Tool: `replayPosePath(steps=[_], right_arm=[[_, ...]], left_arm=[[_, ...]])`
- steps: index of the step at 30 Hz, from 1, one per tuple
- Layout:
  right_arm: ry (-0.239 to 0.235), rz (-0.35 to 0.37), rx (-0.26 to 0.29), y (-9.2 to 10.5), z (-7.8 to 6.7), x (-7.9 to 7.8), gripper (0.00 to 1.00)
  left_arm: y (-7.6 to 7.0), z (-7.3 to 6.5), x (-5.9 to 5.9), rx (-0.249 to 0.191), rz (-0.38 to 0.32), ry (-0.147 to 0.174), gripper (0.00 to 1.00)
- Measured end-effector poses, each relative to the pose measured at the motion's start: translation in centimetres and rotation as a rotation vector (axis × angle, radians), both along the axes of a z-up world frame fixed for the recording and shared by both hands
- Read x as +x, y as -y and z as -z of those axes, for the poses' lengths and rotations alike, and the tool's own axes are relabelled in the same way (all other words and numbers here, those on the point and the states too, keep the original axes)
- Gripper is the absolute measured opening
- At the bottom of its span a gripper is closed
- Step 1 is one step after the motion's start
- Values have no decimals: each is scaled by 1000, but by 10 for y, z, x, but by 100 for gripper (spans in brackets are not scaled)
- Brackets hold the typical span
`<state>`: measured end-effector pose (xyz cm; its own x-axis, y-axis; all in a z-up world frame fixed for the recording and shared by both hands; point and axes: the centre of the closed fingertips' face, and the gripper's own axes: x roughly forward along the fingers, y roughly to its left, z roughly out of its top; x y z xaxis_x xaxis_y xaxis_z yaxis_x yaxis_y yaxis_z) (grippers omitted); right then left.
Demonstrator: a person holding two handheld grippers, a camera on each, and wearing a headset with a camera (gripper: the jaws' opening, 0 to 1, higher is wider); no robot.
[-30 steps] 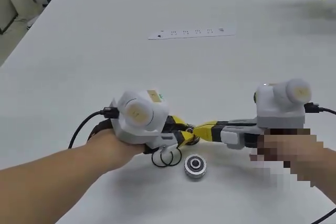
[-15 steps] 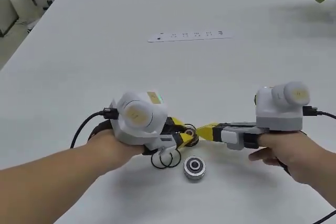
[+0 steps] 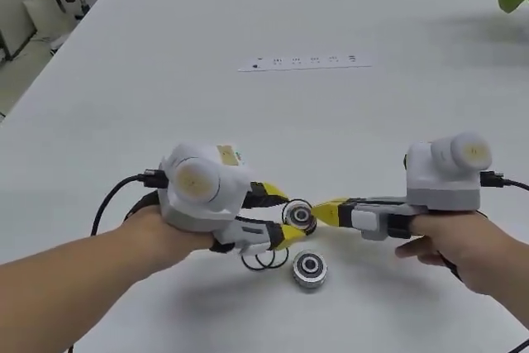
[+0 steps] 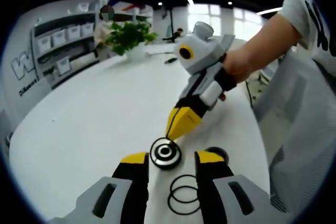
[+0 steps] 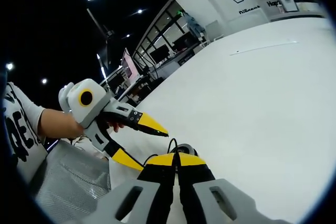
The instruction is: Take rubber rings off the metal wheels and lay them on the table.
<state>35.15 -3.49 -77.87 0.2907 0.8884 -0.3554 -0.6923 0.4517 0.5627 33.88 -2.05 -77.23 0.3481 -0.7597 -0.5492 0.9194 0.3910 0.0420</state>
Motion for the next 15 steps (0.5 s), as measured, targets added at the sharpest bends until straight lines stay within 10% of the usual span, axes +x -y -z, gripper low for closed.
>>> replayPosePath(steps=[15], right_arm=[[16,-49,21,-12,-15,-9,0]], left_arm=[[-26,-23,-15,-61,-9,1,56]])
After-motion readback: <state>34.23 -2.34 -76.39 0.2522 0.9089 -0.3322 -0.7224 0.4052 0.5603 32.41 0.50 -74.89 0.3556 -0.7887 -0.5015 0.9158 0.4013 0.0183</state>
